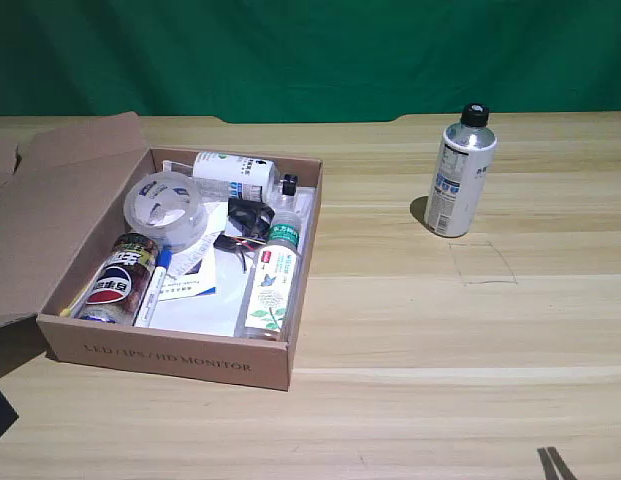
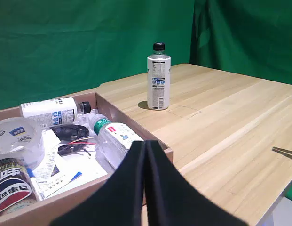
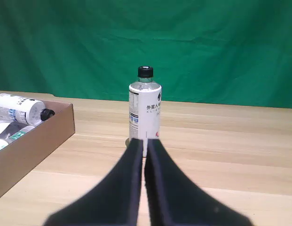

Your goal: Place the white bottle into the box.

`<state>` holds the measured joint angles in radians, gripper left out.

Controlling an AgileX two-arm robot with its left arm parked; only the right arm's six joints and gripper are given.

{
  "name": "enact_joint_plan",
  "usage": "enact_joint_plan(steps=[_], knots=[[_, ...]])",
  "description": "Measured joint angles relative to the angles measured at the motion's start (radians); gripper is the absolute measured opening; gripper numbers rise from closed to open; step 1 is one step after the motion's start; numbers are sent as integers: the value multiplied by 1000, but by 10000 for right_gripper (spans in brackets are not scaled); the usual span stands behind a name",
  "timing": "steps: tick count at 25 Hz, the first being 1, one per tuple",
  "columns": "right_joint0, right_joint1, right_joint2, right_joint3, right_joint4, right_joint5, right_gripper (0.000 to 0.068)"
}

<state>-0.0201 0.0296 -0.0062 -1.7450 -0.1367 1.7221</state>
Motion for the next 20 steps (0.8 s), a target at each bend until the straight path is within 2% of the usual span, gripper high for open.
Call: enact_joint_plan(steps=[12,20], knots=[[0,0,-1,0,-12,0,4],[0,44,-121,-4,-125,0,4]])
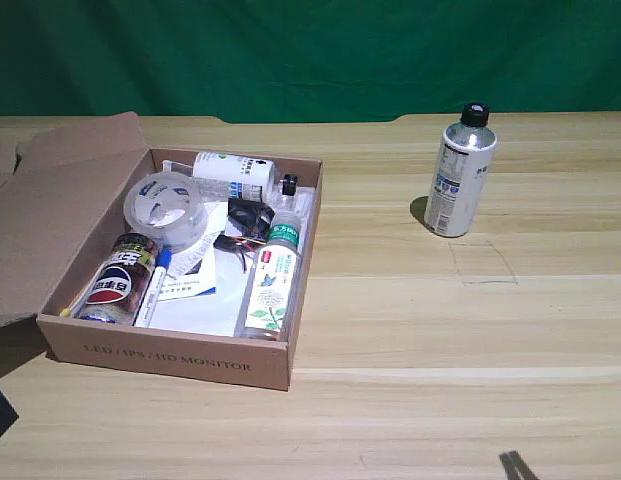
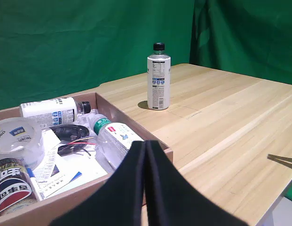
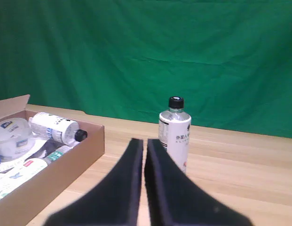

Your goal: Place the white bottle into the box.

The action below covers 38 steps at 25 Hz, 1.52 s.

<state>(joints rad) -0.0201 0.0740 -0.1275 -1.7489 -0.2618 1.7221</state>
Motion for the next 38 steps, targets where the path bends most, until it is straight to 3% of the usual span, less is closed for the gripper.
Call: enact_joint_plan(steps=[6,10,19,22,24,26,28,31,38], knots=[[0,291,-135,-5,-126,0,13],[0,475,-192,-13,-133,0,43],[0,631,-238,-14,7,-17,74],[0,653,-254,-13,8,-61,178],[0,674,-264,-12,8,-71,319],[0,698,-278,-12,8,-71,511],[0,716,-290,-12,9,-71,629],[0,740,-311,-12,11,-74,679],[0,845,-376,31,5,-75,679]])
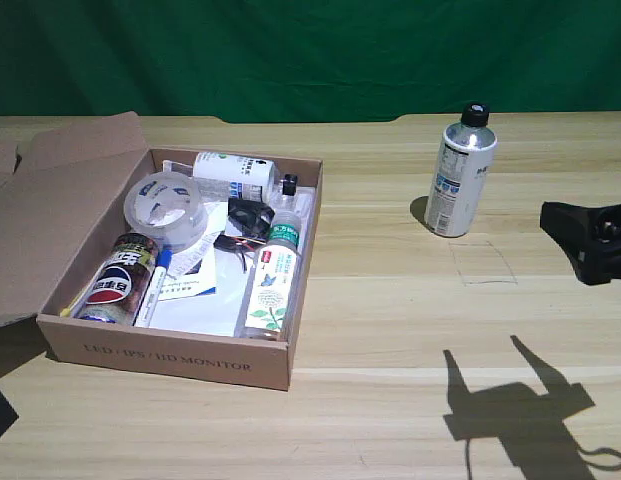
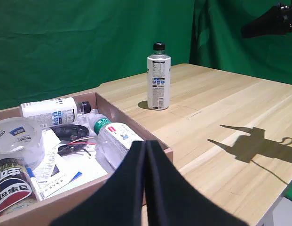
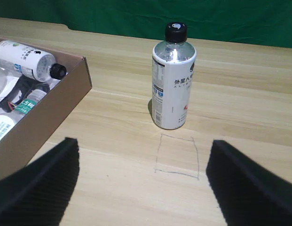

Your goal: Place the white bottle into the box.

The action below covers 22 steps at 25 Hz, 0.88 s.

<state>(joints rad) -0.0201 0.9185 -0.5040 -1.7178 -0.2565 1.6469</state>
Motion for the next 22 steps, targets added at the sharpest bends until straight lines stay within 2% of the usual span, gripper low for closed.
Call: enact_joint_plan(steps=[3,7,13,17,20,22], knots=[[0,105,-56,31,-20,0,679],[39,251,-158,18,-15,0,679],[233,514,-345,10,313,1,679],[262,666,-446,24,367,88,679],[262,769,-513,25,407,196,679],[262,802,-539,24,423,220,679]])
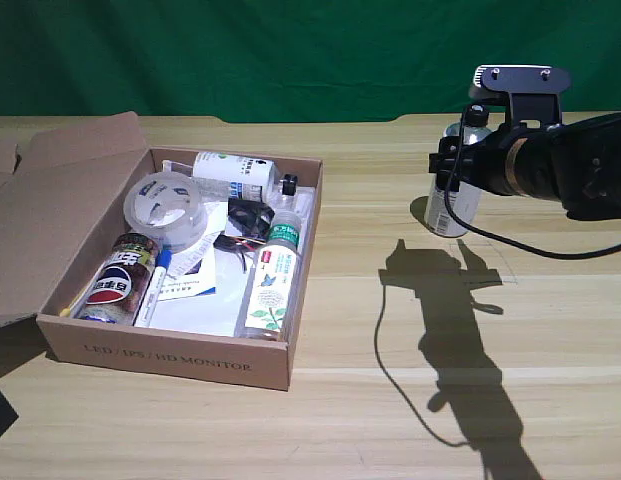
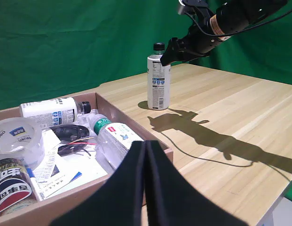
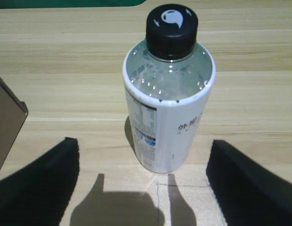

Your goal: Place the white bottle into the box.

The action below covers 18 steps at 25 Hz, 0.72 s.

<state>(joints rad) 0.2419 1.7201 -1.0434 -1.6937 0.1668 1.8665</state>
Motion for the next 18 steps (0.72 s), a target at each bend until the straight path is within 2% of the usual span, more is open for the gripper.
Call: enact_joint_plan(steps=[6,18], knots=[[0,91,-85,-15,62,53,679],[0,246,-189,-29,129,64,679]])
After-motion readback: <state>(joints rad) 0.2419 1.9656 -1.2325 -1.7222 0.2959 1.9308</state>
